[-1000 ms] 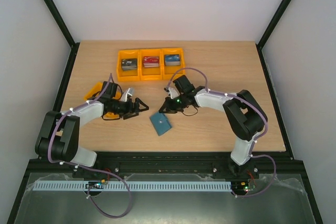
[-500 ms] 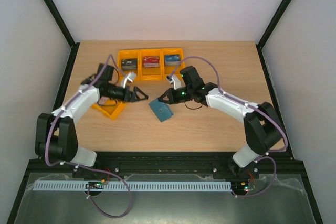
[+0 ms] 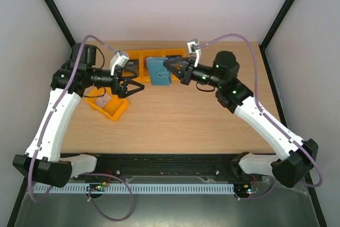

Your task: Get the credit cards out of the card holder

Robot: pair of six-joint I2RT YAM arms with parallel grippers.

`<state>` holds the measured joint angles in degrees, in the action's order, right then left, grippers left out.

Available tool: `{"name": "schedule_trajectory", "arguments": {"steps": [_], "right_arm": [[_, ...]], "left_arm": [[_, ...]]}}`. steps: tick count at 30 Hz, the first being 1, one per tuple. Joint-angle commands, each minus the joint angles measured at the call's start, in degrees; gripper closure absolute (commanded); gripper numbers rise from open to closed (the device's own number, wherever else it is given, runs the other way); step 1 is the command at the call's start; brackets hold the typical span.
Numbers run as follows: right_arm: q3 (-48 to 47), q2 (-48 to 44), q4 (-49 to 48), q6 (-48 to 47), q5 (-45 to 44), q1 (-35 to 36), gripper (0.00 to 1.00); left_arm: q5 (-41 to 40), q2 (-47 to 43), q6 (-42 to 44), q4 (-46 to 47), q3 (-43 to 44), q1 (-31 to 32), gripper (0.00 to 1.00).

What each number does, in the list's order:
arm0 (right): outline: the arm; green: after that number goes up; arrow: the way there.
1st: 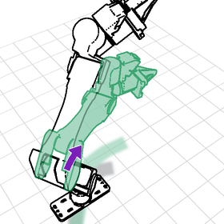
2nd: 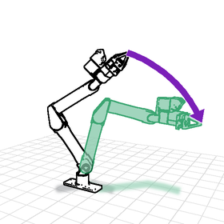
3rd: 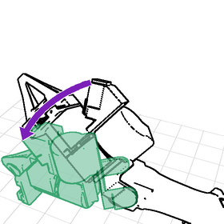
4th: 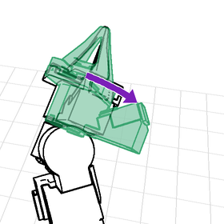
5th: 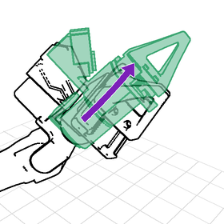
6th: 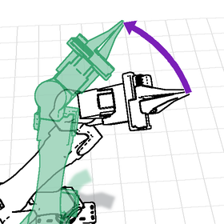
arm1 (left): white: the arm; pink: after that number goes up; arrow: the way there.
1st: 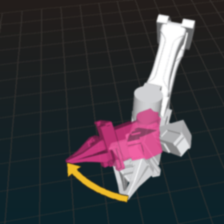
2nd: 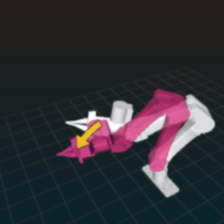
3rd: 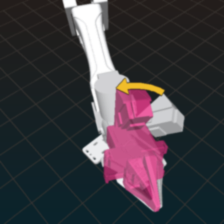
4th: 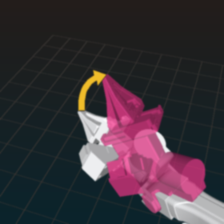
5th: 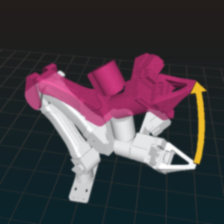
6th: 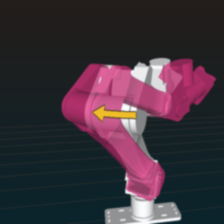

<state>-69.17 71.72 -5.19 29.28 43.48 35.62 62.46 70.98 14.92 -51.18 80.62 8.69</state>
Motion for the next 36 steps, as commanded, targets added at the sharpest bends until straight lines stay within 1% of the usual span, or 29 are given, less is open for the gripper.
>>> {"name": "schedule_trajectory", "arguments": {"steps": [1, 3, 5, 7, 10, 14, 16, 17, 19, 20, 21, 23, 24, 25, 26, 27, 28, 29, 30, 31, 33, 36], "right_arm": [[1.65, -3.34, -16.42, 6.88, 4.02, 0.31, 0.98], [1.84, -4.08, -17.5, 6.87, 3.54, 0.84, 0.98], [2.26, -4.49, -18.93, 8.76, 4.05, 1.07, 0.98], [2.46, -4.62, -19.99, 9.85, 5.4, 1.17, 0.98], [4.26, -4.92, -25.08, 12.19, 7.84, 1.29, 0.98], [4.62, -4.53, -26.65, 13.22, 9.69, 1.3, 0.98], [4.93, -4.74, -26.71, 12.7, 8.95, 1.3, 0.98], [4.95, -4.71, -26.8, 12.65, 8.83, 1.3, 0.98], [4.77, -4.39, -26.95, 12.81, 8.56, 1.3, 0.98], [4.75, -4.2, -27.06, 13.04, 8.55, 1.3, 0.98], [4.68, -4.0, -27.06, 13.18, 8.4, 1.3, 0.98], [4.55, -3.75, -26.27, 12.9, 7.72, 1.3, 0.98], [4.24, -3.77, -24.58, 12.04, 6.75, 1.3, 0.98], [3.73, -4.01, -21.78, 10.45, 5.0, 1.3, 0.98], [3.07, -4.37, -17.13, 8.07, 0.98, 1.25, 0.98], [2.18, -4.85, -11.8, 5.0, -4.86, 1.22, 0.98], [1.07, -5.06, -3.83, 1.24, -11.31, 1.21, 0.97], [-0.15, -5.13, 1.92, -0.89, -18.76, 1.21, 0.88], [-1.23, -4.99, 6.49, -2.31, -25.46, 1.29, 0.74], [-2.4, -4.27, 10.14, -3.61, -30.04, 1.34, 0.67], [-4.84, -2.82, 15.02, -5.8, -34.93, 2.46, 0.58], [-6.49, -0.85, 16.39, -7.49, -38.46, 6.95, 0.53]], "left_arm": [[-4.14, -0.61, -5.2, 0.35, 3.84, 7.33, 0.01], [-5.51, -0.33, -5.32, 0.14, 5.01, 10.68, 0.01], [-7.22, 0.43, -3.65, -1.44, 7.47, 13.27, 0.01], [-7.87, 1.17, -2.46, -2.73, 10.73, 13.63, 0.01], [-9.15, 0.97, 0.15, -3.09, 13.8, 13.64, 0.03], [-10.02, 1.2, -0.48, -1.25, 12.9, 13.64, 0.11], [-9.0, 1.22, -3.88, 1.88, 11.91, 13.64, 0.22], [-7.19, 1.3, -5.94, 3.39, 11.77, 13.64, 0.33], [-7.01, 1.29, -10.79, 6.12, 11.75, 13.72, 0.59], [-7.5, 1.13, -11.82, 6.69, 11.82, 13.79, 0.71], [-7.32, 1.07, -12.03, 6.67, 11.93, 13.81, 0.81], [-5.7, 0.77, -13.32, 6.82, 11.9, 13.86, 0.96], [-5.04, 0.56, -14.71, 7.32, 11.66, 13.89, 0.98], [-5.13, 0.2, -16.03, 7.85, 11.4, 13.86, 0.98], [-6.55, -0.19, -17.07, 8.19, 10.95, 13.82, 0.98], [-9.01, -0.72, -18.28, 8.46, 10.24, 13.69, 0.98], [-12.61, -1.2, -19.64, 8.79, 9.11, 13.46, 0.98], [-16.48, -1.69, -21.44, 9.19, 7.74, 13.09, 0.98], [-20.07, -2.06, -23.13, 9.87, 6.44, 12.66, 0.98], [-22.95, -2.34, -24.19, 10.41, 5.22, 12.14, 0.98], [-26.54, -2.49, -25.13, 10.76, 3.49, 11.63, 0.98], [-26.73, -2.22, -25.72, 11.29, 3.11, 11.57, 0.98]]}}
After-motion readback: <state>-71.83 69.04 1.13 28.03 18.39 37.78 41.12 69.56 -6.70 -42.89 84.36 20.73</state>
